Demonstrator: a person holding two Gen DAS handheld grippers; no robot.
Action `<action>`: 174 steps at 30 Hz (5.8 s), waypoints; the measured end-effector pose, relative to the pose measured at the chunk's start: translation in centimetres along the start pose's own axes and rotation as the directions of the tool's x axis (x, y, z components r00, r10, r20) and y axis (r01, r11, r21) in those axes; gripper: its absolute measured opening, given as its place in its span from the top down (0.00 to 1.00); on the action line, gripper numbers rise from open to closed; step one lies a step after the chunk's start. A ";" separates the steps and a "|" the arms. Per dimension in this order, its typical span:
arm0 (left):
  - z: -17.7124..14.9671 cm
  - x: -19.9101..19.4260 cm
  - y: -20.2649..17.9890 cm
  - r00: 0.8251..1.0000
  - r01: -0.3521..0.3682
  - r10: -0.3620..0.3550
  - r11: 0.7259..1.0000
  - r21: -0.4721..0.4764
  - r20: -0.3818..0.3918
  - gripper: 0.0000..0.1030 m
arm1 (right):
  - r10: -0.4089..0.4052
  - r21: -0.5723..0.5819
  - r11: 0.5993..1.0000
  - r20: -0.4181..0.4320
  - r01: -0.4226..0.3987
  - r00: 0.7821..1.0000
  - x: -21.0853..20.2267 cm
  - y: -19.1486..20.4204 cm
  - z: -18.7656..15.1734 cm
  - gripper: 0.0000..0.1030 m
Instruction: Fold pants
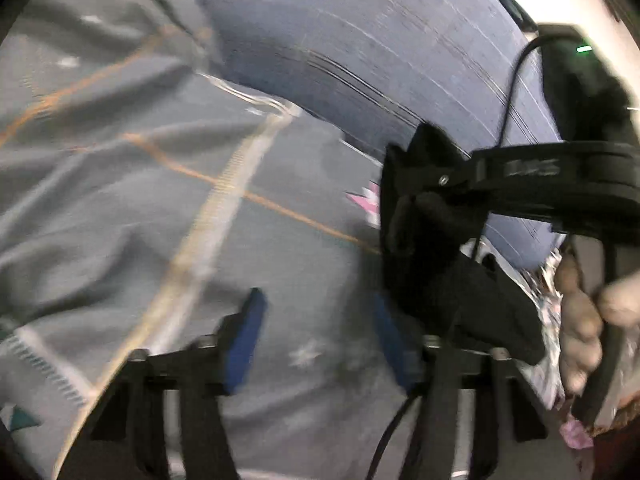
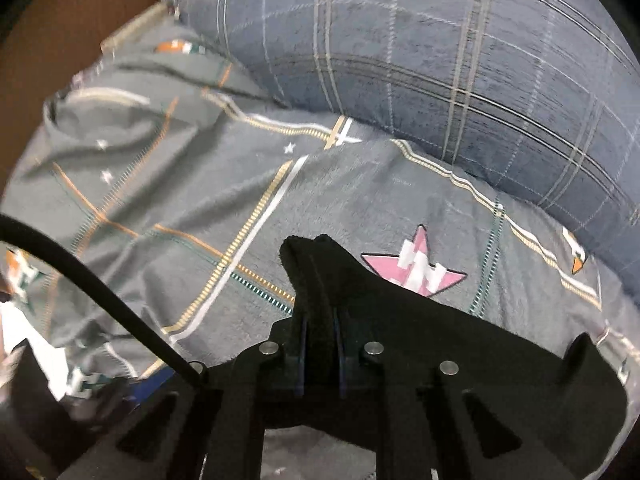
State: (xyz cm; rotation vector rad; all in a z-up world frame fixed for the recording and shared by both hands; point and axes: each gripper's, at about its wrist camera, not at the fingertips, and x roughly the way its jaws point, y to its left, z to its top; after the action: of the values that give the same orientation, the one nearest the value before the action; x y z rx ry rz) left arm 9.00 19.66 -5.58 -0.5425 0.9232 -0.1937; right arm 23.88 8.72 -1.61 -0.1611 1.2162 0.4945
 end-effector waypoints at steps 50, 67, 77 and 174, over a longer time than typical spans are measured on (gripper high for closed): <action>-1.4 9.2 -14.4 0.968 -0.100 0.155 0.959 0.264 -0.195 0.36 | 0.273 0.644 0.564 0.445 -0.517 0.853 -2.4 -27.6 -17.8 0.72; -9.5 -1.3 -26.1 0.952 -0.303 0.271 0.757 0.579 0.144 0.29 | -0.101 0.587 0.762 0.526 -0.274 0.844 -13.7 -28.0 -30.9 0.33; -11.4 0.7 -29.0 0.947 -0.300 0.300 0.702 0.646 0.113 0.29 | -0.118 0.635 0.697 0.561 -0.334 0.819 -13.7 -30.4 -34.0 0.33; 6.1 9.5 -14.1 0.881 0.431 -0.401 0.899 0.076 -0.250 0.38 | -0.007 0.153 0.987 0.379 -0.056 0.925 -6.9 -8.9 -17.2 0.94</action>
State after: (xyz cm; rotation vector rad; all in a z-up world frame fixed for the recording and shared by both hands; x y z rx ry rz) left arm 20.53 6.20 -1.95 -0.6025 1.0002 -0.7168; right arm 11.33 -7.57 -2.48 0.0875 0.8729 0.4230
